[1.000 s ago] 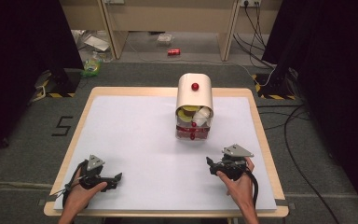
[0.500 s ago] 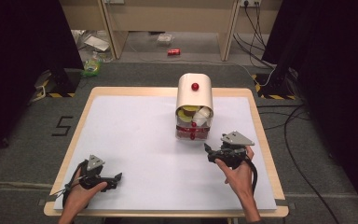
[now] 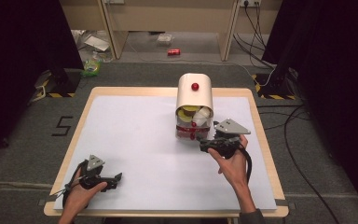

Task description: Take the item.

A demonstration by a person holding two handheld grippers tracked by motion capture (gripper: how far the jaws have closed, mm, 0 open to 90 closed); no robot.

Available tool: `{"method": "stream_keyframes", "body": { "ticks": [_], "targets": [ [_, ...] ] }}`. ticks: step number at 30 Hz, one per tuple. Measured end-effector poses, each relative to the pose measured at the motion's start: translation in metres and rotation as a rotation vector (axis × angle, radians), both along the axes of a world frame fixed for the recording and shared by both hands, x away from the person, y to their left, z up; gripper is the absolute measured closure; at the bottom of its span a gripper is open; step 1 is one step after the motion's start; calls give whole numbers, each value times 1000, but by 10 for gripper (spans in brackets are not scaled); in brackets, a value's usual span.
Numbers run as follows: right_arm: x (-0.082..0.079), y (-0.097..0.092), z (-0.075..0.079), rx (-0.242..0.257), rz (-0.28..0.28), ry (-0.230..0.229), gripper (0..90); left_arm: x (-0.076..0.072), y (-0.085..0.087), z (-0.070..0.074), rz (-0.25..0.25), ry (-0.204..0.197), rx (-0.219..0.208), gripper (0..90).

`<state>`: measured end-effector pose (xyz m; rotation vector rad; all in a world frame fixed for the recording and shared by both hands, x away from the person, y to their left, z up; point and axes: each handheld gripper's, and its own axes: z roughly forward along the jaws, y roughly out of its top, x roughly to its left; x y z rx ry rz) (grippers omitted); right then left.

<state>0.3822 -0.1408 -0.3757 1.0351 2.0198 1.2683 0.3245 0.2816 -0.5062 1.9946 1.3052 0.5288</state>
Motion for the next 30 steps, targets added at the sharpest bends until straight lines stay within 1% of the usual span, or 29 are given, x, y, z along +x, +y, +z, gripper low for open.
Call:
{"method": "stream_keyframes", "body": {
  "ticks": [4,10,12,15,16,19,20,22,27,30],
  "targets": [
    [3,5,4,6,8,-11,237,0,0,0,0,0,0,16],
    [10,16,7,6,15,-30,245,0,0,0,0,0,1,16],
    [14,20,8,2,22,-43,245,0,0,0,0,0,1,16],
    [16,23,9,0,22,-46,245,0,0,0,0,0,1,16],
    [19,27,9,-9,30,-54,241,0,0,0,0,0,1,16],
    [23,28,8,-17,28,-49,241,0,0,0,0,0,0,16],
    [26,28,5,-26,26,-37,241,0,0,0,0,0,1,16],
    [29,26,2,-33,15,-33,242,0,0,0,0,0,1,16],
    [31,25,2,-38,28,-29,232,0,0,0,0,0,1,16],
    [29,26,2,-64,30,-31,232,0,0,0,0,0,1,16]
  ]
}}
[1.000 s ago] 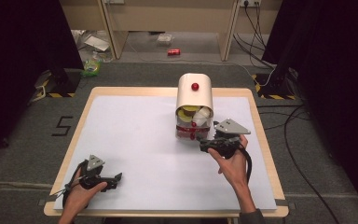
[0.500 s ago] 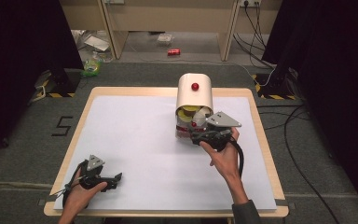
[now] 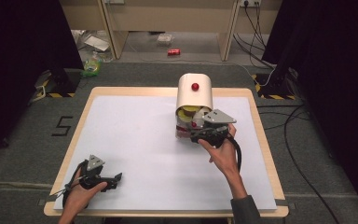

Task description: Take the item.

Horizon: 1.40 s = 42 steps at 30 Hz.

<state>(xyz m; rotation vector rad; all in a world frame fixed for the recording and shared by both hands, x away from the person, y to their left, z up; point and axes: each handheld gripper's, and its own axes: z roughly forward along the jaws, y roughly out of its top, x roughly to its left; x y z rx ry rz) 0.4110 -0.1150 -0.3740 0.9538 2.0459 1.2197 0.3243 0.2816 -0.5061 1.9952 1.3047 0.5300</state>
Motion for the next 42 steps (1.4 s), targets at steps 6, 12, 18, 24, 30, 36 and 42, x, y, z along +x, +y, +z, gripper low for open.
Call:
{"method": "stream_keyframes", "body": {
  "ticks": [6,12,18,24,30,36,42],
  "targets": [
    [-4,1,1,-21,-3,2,233,0,0,0,0,0,-1,16],
    [-9,0,1,-30,1,1,241,0,0,0,0,0,0,16],
    [-17,0,2,-42,11,5,244,0,0,0,0,0,0,16],
    [-26,-2,2,-48,23,12,255,0,0,0,0,0,0,16],
    [-33,-2,1,-50,30,15,257,0,0,0,0,0,0,16],
    [-38,-4,1,-46,39,21,264,0,0,0,0,0,0,16],
    [-44,-5,0,-48,49,28,266,0,0,0,0,0,0,16]
  ]
}}
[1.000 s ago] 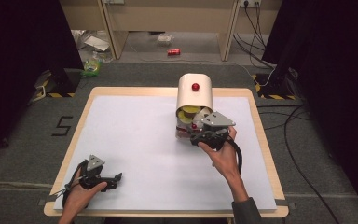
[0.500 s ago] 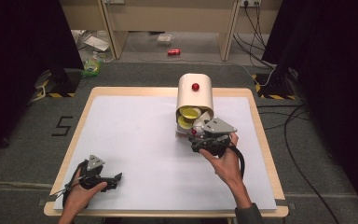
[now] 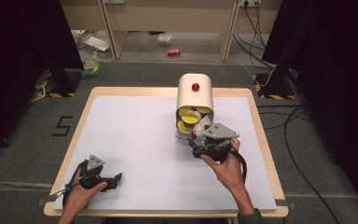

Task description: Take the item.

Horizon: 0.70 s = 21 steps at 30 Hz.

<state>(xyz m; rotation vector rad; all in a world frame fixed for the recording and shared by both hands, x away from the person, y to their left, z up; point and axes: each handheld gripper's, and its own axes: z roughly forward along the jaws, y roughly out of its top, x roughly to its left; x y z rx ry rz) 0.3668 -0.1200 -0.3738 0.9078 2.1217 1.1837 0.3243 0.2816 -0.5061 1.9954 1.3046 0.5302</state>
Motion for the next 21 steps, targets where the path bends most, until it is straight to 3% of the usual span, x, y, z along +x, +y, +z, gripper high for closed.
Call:
{"method": "stream_keyframes", "body": {
  "ticks": [21],
  "targets": [
    [-17,-1,-4,-8,10,8,270,0,0,0,0,-1,0,16]
  ]
}}
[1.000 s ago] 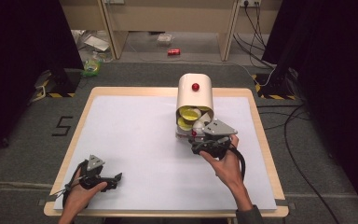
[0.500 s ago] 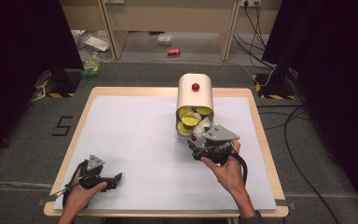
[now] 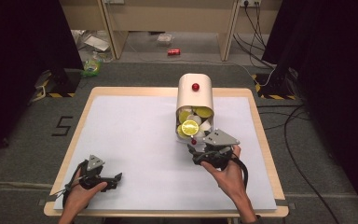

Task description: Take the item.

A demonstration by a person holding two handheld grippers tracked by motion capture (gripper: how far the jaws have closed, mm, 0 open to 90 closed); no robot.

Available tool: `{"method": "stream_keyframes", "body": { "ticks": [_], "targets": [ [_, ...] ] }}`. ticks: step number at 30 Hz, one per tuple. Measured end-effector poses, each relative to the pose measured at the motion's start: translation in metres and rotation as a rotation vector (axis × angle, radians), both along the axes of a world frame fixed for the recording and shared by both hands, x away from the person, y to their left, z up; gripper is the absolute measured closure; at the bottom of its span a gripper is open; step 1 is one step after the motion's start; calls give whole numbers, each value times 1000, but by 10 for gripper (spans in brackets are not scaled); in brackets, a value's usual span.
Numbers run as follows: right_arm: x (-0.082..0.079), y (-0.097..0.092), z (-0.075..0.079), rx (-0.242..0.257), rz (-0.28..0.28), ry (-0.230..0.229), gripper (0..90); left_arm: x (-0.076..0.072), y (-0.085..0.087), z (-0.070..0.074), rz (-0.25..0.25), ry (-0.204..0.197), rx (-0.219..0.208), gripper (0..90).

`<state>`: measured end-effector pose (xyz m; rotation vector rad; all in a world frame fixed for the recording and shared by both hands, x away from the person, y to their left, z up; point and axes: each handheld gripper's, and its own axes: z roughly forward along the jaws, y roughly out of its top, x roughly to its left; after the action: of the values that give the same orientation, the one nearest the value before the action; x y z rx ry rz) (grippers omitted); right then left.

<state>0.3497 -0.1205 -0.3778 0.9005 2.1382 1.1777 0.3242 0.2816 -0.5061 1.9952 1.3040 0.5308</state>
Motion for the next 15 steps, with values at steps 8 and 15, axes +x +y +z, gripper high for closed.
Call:
{"method": "stream_keyframes", "body": {
  "ticks": [8,15],
  "targets": [
    [-6,-1,-2,-4,12,10,275,0,0,0,0,0,0,16],
    [-11,-3,-4,-3,16,18,285,0,0,0,0,0,0,16]
  ]
}}
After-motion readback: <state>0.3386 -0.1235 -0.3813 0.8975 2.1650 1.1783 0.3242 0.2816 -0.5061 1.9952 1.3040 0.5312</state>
